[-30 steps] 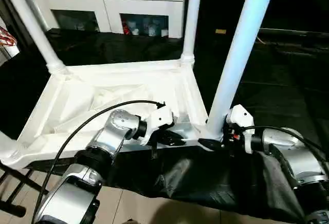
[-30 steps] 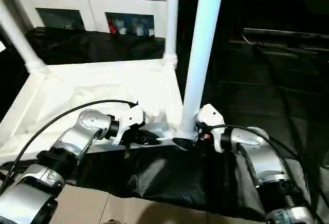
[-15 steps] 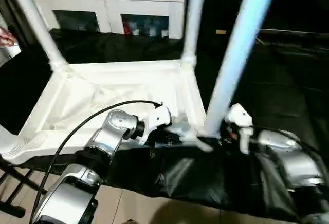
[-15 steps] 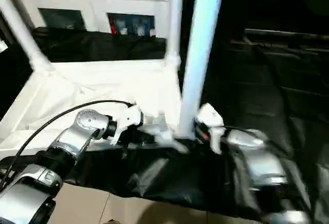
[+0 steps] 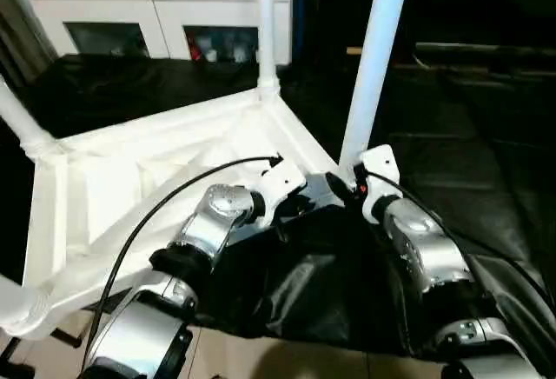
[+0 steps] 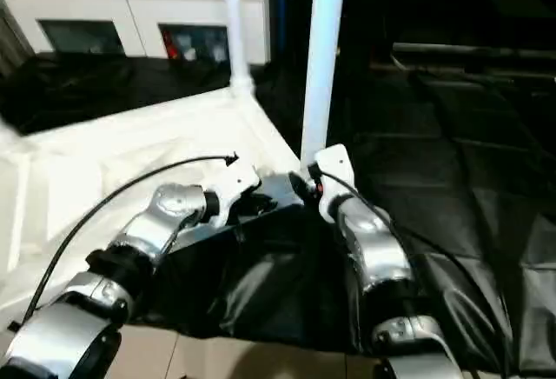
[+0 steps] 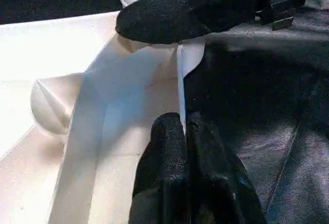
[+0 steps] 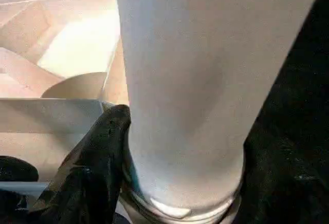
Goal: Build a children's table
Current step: Rotate leg to tighten
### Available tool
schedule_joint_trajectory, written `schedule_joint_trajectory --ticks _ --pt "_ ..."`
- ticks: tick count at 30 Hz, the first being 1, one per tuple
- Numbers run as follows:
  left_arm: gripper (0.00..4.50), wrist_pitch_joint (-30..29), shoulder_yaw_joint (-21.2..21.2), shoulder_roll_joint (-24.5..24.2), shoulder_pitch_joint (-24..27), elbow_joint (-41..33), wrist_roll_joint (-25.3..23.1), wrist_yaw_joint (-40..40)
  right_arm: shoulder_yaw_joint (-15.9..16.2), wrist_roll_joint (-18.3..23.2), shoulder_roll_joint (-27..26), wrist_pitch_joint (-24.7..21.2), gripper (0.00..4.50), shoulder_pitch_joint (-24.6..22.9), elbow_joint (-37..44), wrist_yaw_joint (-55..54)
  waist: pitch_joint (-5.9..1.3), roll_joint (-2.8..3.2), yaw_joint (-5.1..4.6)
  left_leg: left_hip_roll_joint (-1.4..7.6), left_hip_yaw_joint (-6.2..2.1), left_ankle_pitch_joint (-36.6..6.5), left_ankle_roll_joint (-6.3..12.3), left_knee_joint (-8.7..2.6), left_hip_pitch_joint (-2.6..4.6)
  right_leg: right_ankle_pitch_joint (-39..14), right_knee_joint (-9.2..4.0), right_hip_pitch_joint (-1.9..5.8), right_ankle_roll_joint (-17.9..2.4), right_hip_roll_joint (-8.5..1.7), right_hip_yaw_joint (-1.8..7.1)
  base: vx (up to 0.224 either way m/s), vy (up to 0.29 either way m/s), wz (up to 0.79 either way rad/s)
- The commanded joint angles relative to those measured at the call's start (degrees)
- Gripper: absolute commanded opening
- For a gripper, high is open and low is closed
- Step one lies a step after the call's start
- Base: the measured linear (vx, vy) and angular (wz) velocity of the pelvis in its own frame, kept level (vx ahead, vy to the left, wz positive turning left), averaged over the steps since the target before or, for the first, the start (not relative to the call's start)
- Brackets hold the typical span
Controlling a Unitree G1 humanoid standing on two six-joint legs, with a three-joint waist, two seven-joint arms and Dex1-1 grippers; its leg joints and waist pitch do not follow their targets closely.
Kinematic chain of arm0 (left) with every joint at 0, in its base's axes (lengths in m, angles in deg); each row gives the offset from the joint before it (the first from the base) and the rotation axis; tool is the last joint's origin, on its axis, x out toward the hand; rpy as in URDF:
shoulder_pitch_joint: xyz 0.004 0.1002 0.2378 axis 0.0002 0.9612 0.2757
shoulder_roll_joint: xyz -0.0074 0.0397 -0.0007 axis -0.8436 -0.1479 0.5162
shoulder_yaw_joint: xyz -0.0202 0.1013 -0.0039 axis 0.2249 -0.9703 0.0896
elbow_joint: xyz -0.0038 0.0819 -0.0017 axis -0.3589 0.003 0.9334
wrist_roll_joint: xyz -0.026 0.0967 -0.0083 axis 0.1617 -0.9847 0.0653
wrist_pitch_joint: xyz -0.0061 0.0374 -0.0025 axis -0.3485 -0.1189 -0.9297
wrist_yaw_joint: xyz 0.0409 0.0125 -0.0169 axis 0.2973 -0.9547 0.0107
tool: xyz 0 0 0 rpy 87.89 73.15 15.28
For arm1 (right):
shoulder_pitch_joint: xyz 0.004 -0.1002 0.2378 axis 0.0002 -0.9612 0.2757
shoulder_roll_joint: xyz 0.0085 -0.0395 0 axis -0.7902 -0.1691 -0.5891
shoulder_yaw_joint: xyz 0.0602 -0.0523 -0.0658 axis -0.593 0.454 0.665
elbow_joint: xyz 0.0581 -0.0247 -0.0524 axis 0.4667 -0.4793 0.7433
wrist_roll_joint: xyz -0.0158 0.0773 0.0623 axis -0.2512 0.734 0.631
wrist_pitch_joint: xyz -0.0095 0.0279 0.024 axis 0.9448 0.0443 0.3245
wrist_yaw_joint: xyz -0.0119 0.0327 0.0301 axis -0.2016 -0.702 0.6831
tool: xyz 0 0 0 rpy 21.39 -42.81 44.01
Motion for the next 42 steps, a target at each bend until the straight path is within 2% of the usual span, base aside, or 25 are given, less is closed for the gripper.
schedule_joint_trajectory --ticks 1,5,6,7,10,12,14,15,16,19,27,31,35,38,41,42 --pt "0.0 3.75 -2.02 4.84 -0.79 -3.61 2.75 -4.73 2.62 1.51 -2.2 -1.29 3.4 0.84 -1.06 3.71 -3.93 -0.89 0.22 1.63 -0.35 -9.56 5.43 -3.05 0.18 -6.23 -3.92 3.39 -14.46 -3.06 2.14 0.0 0.0 0.0" --pt "0.0 4.52 -2.36 3.19 0.31 -4.62 3.56 -7.46 4.47 -0.41 0.7 1.7 3.48 0.16 0.08 6.39 -3.68 -0.92 0.56 1.78 -0.3 -11.66 4.47 -3.23 0.34 -10.19 -4.28 3.28 -13.9 -3.12 2.23 0.0 0.0 0.0" --pt "0.0 4.74 -2.53 2.16 0.75 -5.01 4.05 -9.21 5.76 -0.35 2.66 3.19 3.48 -0.95 1.71 10.55 -3.72 -0.96 0.74 1.78 -0.26 -11.77 4.34 -3.18 0.36 -10.54 -4.3 3.26 -13.61 -3.16 2.26 0.0 0.0 0.0" --pt "0.0 4.91 -2.58 1.77 0.84 -5.09 4.14 -9.8 6.29 -0.22 3.44 3.62 3.48 -1.49 2.54 12.42 -3.74 -0.83 1.02 1.81 -0.3 -11.61 4.6 -3.15 0.34 -10.44 -4.3 3.33 -13.33 -3.18 2.27 0.0 0.0 0.0" --pt "0.0 5.35 -2.61 0.09 1.03 -5.18 4.49 -12.31 8.29 0.94 7.04 4.67 3.48 -4.2 6.82 20.92 -3.76 -0.96 1.28 1.8 -0.24 -10.44 5.52 -3.05 0.11 -8.19 -4.02 3.46 -13.25 -3.0 2.29 0.0 0.0 0.0" --pt "0.0 5.76 -2.48 -0.65 0.97 -5.02 4.38 -13.29 8.91 1.53 8.83 4.72 3.48 -5.38 8.77 24.17 -3.82 -0.98 1.57 1.86 -0.23 -9.78 6.3 -2.9 0.08 -7.32 -3.87 3.43 -13.81 -3.03 2.18 0.0 0.0 0.0" --pt "0.0 6.59 -2.26 -1.78 0.84 -4.8 4.46 -15.03 9.25 3.01 11.33 4.43 3.48 -6.84 11.2 28.67 -3.7 -1.02 1.54 1.86 -0.24 -10.61 6.24 -2.97 0.08 -9.31 -4.11 3.41 -13.68 -3.07 2.11 0.0 0.0 0.0" --pt "0.0 6.93 -2.21 -2.22 0.8 -4.74 4.51 -15.72 9.31 3.6 12.24 4.25 3.48 -7.33 12.03 30.27 -3.7 -1.02 1.85 1.95 -0.15 -11.3 6.33 -2.89 0.29 -10.43 -4.28 3.28 -13.43 -3.06 2.2 0.0 0.0 0.0" --pt "0.0 7.11 -2.17 -2.54 0.79 -4.79 4.58 -16.21 9.36 4.08 12.91 4.14 3.48 -7.63 12.52 31.49 -3.7 -1.0 1.86 2.03 -0.24 -11.39 6.35 -2.97 0.11 -10.68 -4.18 3.36 -13.5 -3.1 2.2 0.0 0.0 0.0" --pt "0.0 7.22 -1.9 -3.47 0.76 -4.94 4.91 -17.45 9.13 5.48 14.58 4.02 3.48 -8.37 14.13 34.52 -3.72 -0.93 2.08 2.14 -0.25 -11.67 6.11 -2.97 0.23 -10.68 -4.17 3.12 -13.77 -3.12 2.19 0.0 0.0 0.0" --pt "0.0 7.68 -1.85 -5.56 1.19 -5.25 6.24 -22.27 9.8 8.02 17.87 0.8 2.82 -10.4 18.37 41.62 -3.89 -1.04 2.8 2.19 -0.24 -9.91 6.45 -2.8 0.17 -8.63 -3.82 3.13 -14.22 -3.14 2.18 0.0 0.0 0.0" --pt "0.0 7.76 -1.83 -5.9 1.38 -5.34 6.21 -22.99 10.21 8.09 18.21 0.11 2.72 -10.7 18.85 42.6 -3.87 -0.99 2.94 2.24 -0.29 -9.85 6.48 -2.82 0.13 -8.98 -3.82 3.13 -14.15 -3.2 2.13 0.0 0.0 0.0" --pt "0.0 8.2 -1.83 -5.81 1.43 -5.1 6.11 -22.25 11.0 7.68 18.05 -0.12 2.7 -10.95 19.13 42.72 -3.78 -1.19 2.89 2.2 -0.29 -10.82 5.7 -2.91 0.16 -11.32 -4.02 3.08 -13.55 -3.26 2.14 0.0 0.0 0.0" --pt "0.0 8.27 -1.73 -5.18 1.34 -4.64 5.79 -20.65 10.8 7.26 17.0 -0.28 2.7 -10.99 18.65 41.09 -3.85 -1.26 2.9 2.19 -0.29 -10.16 5.65 -2.85 0.11 -10.66 -3.91 3.09 -13.4 -3.23 2.19 0.0 0.0 0.0" --pt "0.0 7.05 -1.15 -3.52 0.58 -3.49 4.81 -16.08 8.89 4.96 13.01 -1.92 2.7 -9.53 15.06 31.39 -3.77 -1.33 2.58 2.04 -0.29 -10.06 5.16 -2.9 0.11 -11.2 -3.98 2.93 -13.09 -3.17 2.17 0.0 0.0 0.0" --pt "0.0 6.42 -1.02 -2.39 0.11 -2.86 4.25 -13.57 7.69 2.91 10.44 -2.19 2.7 -8.13 11.77 24.04 -3.77 -1.25 2.3 1.96 -0.36 -10.44 4.48 -2.98 0.14 -12.52 -4.01 2.85 -12.88 -3.25 2.13 0.0 0.0 0.0"
